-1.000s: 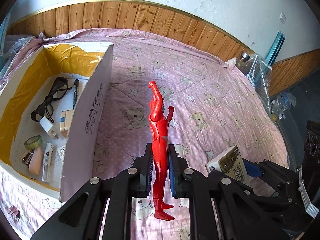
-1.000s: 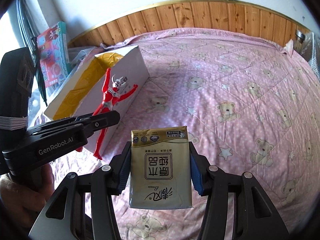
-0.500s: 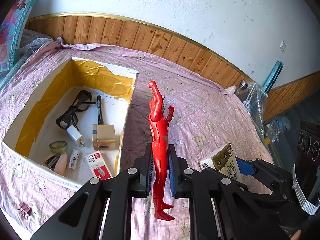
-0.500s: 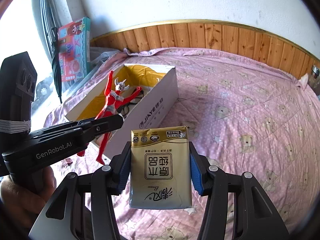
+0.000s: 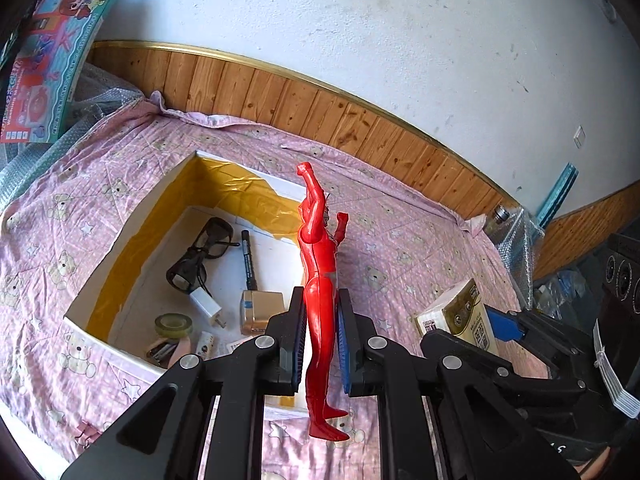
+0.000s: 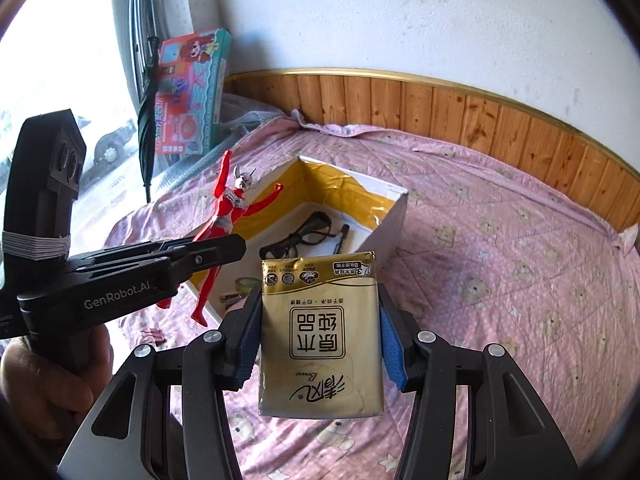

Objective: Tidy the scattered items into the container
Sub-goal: 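Lower the held tissue pack and red figure into the white box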

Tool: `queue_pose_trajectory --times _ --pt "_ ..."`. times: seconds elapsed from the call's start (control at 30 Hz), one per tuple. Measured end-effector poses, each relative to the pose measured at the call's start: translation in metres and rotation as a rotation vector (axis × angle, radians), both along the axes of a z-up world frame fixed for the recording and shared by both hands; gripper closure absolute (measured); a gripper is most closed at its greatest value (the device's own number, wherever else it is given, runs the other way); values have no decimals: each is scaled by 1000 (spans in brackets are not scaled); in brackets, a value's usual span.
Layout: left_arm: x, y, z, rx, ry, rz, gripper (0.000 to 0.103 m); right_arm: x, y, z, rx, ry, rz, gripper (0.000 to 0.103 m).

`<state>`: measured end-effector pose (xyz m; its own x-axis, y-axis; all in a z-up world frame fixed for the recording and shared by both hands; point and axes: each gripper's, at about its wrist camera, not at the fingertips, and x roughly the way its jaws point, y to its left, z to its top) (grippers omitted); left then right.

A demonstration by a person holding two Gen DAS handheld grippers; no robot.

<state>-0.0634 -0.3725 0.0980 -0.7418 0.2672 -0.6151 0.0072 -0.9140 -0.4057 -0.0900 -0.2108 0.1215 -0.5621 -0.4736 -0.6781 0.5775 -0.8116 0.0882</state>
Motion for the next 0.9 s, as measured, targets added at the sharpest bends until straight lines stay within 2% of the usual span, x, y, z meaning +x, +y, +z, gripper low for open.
queue_pose_trajectory --times 0.33,0.63,0.9 --pt "-18 -36 -8 28 -51 54 89 -30 -41 5 -2 -37 92 49" --pt "-56 -53 -34 -14 -178 77 88 -77 -85 -2 96 -41 169 49" --pt "-79 -62 -48 -18 -247 72 88 -121 -118 -29 181 -110 229 49"
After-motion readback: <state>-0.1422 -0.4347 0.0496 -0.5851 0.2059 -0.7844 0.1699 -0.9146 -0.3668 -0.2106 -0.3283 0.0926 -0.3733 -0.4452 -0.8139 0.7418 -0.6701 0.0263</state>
